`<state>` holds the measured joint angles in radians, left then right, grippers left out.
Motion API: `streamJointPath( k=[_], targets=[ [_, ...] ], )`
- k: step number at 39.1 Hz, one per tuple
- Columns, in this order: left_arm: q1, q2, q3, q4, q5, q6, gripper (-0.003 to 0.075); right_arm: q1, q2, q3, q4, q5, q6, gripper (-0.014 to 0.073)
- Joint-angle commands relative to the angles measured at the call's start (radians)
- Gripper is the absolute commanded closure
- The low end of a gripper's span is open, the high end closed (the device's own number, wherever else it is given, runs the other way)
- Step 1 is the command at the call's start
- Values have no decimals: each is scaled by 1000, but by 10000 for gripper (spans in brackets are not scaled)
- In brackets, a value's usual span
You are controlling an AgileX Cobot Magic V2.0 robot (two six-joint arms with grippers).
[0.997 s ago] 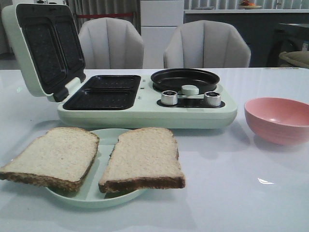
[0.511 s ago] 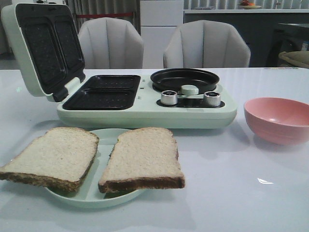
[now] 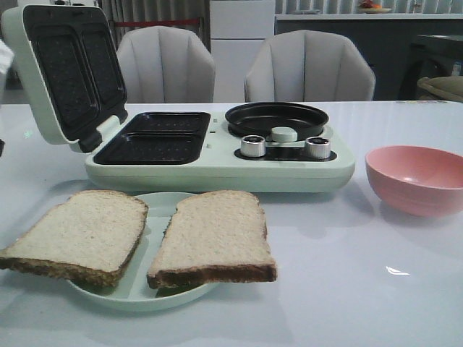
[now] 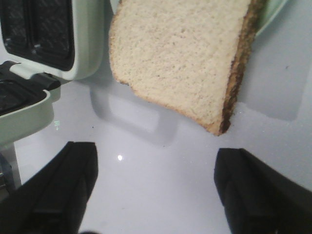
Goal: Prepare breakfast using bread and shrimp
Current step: 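Reach the left gripper down and grasp the bread slice nearest it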
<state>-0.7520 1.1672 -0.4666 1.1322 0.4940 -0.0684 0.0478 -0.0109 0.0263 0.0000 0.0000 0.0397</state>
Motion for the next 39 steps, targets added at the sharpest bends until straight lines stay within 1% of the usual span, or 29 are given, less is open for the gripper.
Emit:
streamJointPath(
  k=[1,7,13,18,21,39],
  targets=[
    [-7,30,-27,62,-9,-50,167,-5,-21,-16,-15,-88,-8,444],
    [-7,94,-27,69,-26,-57,167,-5,-21,-16,-15,-88,-8,444],
    [-7,146,-27,81,-77,-61,167,-5,-21,-16,-15,-88,-8,444],
    [-3,185,-29,134,-90,-147,167,-5,-21,-16,-15,-88,-8,444],
    [4,206,-31,158,-97,-170,167,-5,-21,-16,-15,-88,-8,444],
    [52,310,-95,214,-111,-192,167,-5,-21,-16,-15,-88,-8,444]
  ],
)
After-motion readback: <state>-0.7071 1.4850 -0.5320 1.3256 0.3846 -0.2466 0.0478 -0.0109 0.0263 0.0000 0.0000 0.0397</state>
